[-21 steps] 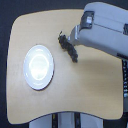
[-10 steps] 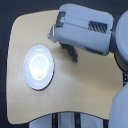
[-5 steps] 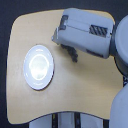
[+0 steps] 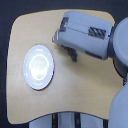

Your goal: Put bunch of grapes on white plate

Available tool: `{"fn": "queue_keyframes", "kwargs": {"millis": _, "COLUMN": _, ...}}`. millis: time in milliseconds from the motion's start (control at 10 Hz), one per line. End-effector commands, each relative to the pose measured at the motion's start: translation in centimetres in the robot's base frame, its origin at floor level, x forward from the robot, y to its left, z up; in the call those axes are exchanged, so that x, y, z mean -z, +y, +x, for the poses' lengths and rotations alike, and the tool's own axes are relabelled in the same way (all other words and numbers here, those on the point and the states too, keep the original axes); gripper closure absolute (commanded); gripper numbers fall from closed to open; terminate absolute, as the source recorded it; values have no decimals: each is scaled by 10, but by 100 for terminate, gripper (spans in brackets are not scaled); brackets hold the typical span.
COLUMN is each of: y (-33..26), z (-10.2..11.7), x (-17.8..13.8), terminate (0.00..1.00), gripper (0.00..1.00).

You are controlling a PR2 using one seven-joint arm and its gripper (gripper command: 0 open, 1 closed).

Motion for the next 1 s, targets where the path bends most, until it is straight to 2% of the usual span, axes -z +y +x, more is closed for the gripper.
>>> {"fn": "queue_keyframes", "kwargs": {"millis": 0, "y": -10, "z": -3, "x": 17, "terminate": 0, "gripper": 0}}
{"fn": "queue_keyframes", "kwargs": {"millis": 200, "y": -9, "z": 1, "x": 15, "terminate": 0, "gripper": 0}}
{"fn": "queue_keyframes", "kwargs": {"millis": 300, "y": -6, "z": 1, "x": 13, "terminate": 0, "gripper": 100}}
{"fn": "queue_keyframes", "kwargs": {"millis": 900, "y": -11, "z": 14, "x": 5, "terminate": 0, "gripper": 100}}
